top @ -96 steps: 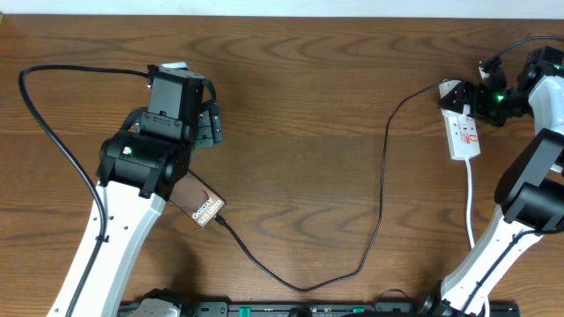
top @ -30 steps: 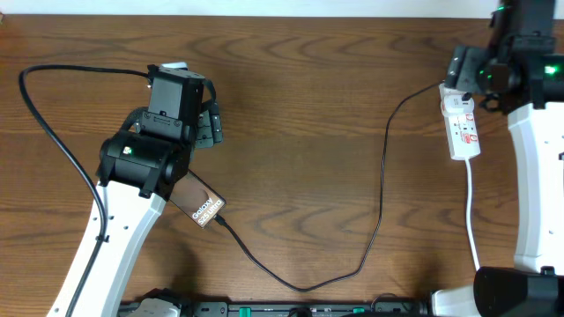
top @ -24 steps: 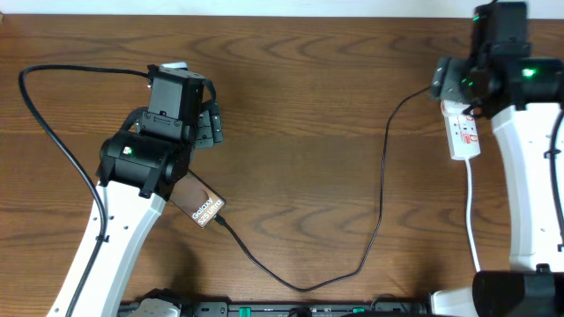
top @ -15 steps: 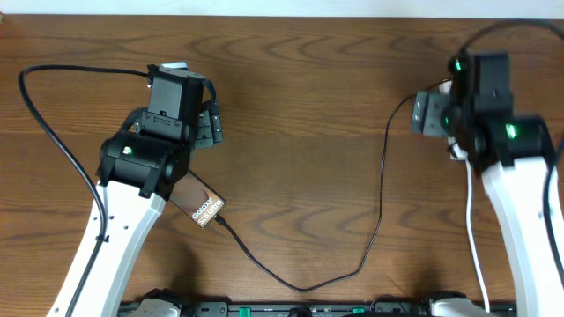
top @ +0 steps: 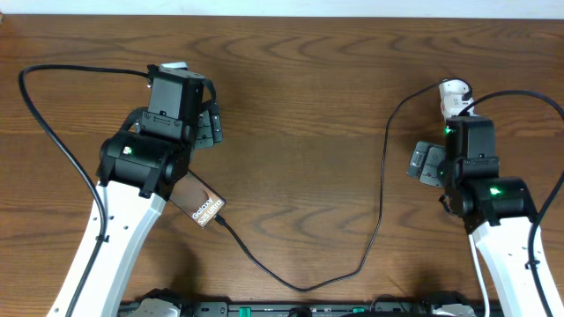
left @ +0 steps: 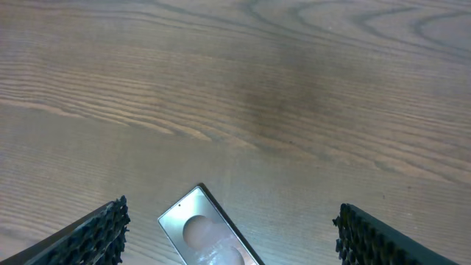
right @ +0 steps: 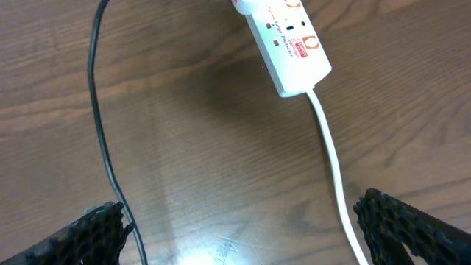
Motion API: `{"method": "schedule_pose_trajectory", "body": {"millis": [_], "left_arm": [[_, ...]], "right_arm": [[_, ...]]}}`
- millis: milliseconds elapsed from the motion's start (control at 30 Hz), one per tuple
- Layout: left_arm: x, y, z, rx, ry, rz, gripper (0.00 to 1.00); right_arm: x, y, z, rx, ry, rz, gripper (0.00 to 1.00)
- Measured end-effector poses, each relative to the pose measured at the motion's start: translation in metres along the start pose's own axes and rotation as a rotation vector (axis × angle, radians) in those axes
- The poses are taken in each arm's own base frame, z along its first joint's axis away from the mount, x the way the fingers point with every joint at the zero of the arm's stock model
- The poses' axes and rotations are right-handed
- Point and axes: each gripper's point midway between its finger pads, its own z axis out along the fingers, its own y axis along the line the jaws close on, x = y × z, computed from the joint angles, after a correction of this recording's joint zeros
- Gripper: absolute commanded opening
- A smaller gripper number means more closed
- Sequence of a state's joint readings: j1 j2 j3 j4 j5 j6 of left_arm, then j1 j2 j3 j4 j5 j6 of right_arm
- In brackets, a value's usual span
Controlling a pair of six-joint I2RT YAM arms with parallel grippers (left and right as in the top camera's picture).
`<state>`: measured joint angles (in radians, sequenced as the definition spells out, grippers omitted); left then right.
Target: Plug charger to phone and switch on socket
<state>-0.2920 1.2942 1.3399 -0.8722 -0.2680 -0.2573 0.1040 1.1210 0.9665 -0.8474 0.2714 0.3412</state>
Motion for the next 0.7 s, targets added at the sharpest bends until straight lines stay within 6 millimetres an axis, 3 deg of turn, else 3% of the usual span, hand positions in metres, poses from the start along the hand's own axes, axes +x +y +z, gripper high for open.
{"method": "schedule_pose_trajectory", "body": {"millis": [700], "left_arm": [[0.0000,0.0000,0.0000,0.000,0.000,0.000,0.88]], "right_arm": [[-0.0016,-0.0010,0.0033,0.009,-0.014,0.025,0.99]]}}
